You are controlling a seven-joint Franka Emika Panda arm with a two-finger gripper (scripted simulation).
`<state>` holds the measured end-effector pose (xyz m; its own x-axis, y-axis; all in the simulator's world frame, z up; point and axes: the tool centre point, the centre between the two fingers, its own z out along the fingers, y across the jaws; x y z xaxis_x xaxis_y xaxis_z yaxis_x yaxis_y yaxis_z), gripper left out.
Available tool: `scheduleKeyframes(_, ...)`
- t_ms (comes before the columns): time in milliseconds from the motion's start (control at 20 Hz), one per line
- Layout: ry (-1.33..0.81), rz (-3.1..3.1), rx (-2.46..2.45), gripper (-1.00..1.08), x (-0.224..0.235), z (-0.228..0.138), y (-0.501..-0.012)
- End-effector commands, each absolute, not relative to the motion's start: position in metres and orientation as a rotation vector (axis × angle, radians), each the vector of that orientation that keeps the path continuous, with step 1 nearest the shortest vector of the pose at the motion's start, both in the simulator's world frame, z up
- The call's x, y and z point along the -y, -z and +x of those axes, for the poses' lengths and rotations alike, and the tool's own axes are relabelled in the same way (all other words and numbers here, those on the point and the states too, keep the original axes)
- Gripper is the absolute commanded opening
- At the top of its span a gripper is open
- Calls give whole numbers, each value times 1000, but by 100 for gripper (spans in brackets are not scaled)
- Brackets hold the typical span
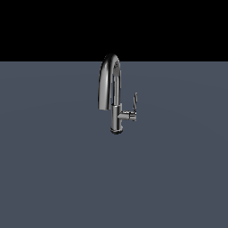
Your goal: Turn on the faucet by rotating a designated handle.
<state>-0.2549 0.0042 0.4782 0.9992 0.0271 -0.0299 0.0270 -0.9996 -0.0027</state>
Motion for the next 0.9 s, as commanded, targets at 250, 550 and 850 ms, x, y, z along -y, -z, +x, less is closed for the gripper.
scheduleKeyframes(250,-58,-3129,27,-100,-4,-252,-478)
scheduleKeyframes(550,-102,-3092,-31,-100,-4,-238,-476)
scheduleKeyframes(850,-179,-3021,-133,-100,-3,-214,-472)
